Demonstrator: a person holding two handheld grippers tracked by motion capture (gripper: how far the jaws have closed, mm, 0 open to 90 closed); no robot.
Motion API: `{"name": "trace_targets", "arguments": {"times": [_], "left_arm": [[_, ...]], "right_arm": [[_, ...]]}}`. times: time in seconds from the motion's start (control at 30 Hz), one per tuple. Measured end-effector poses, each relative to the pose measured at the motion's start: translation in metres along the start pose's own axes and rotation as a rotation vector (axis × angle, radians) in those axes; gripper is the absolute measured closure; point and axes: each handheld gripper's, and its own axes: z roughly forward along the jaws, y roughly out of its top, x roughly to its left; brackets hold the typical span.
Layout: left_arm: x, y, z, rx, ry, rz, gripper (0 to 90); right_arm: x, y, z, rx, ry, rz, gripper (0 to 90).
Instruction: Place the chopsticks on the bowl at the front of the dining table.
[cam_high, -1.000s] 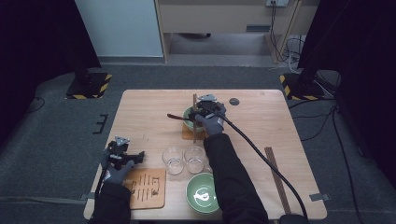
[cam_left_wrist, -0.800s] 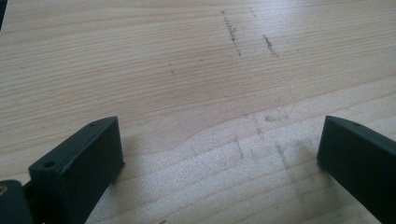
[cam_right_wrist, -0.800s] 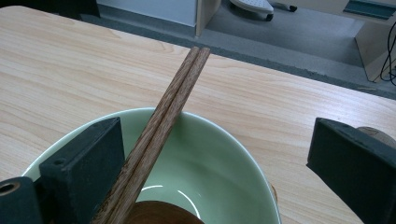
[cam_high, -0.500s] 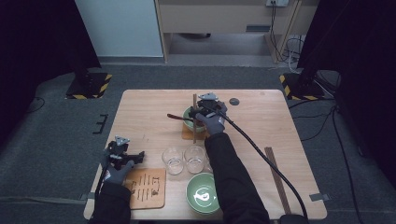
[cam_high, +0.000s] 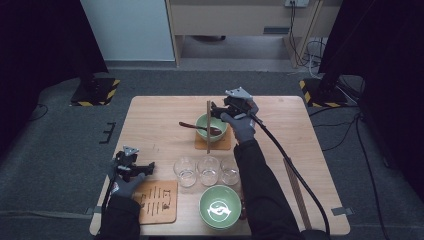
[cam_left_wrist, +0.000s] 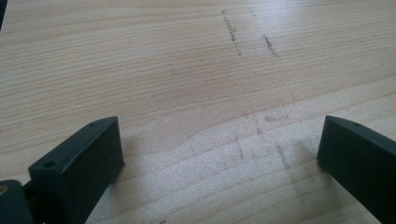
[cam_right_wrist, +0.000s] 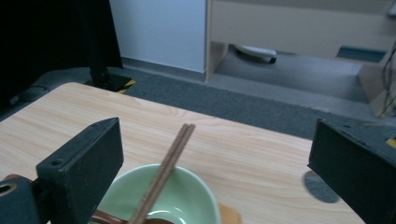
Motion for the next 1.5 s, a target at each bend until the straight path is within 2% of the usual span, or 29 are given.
{"name": "trace_targets", "arguments": {"times": [0.17, 0.33, 0.53, 0.7, 0.77, 1.3, 1.5], "left_arm": [[0.000, 0.000, 0.000, 0.000, 0.000, -0.001, 0.0], [0.000, 0.000, 0.000, 0.000, 0.000, -0.001, 0.0], [0.000, 0.000, 0.000, 0.000, 0.000, -0.001, 0.0], [0.000, 0.000, 0.000, 0.000, 0.001, -0.001, 0.0], [0.000, 0.000, 0.000, 0.000, 0.001, -0.001, 0.0], [-0.001, 0.000, -0.001, -0.005, 0.005, -0.008, 0.5], [-0.001, -0.001, -0.001, -0.011, 0.009, -0.013, 2.5]], "right_arm": [[-0.018, 0.004, -0.026, -0.033, -0.006, 0.012, 3.0], [-0.035, -0.001, -0.053, -0.057, 0.000, 0.023, 2.2], [-0.051, -0.017, -0.086, -0.072, 0.012, 0.024, 1.8], [-0.064, -0.032, -0.106, -0.077, 0.011, 0.033, 1.7], [-0.066, -0.034, -0.108, -0.075, 0.010, 0.035, 1.7], [-0.113, -0.098, -0.140, -0.026, -0.036, 0.117, 1.7], [-0.126, -0.122, -0.150, 0.011, -0.048, 0.117, 1.7]]}}
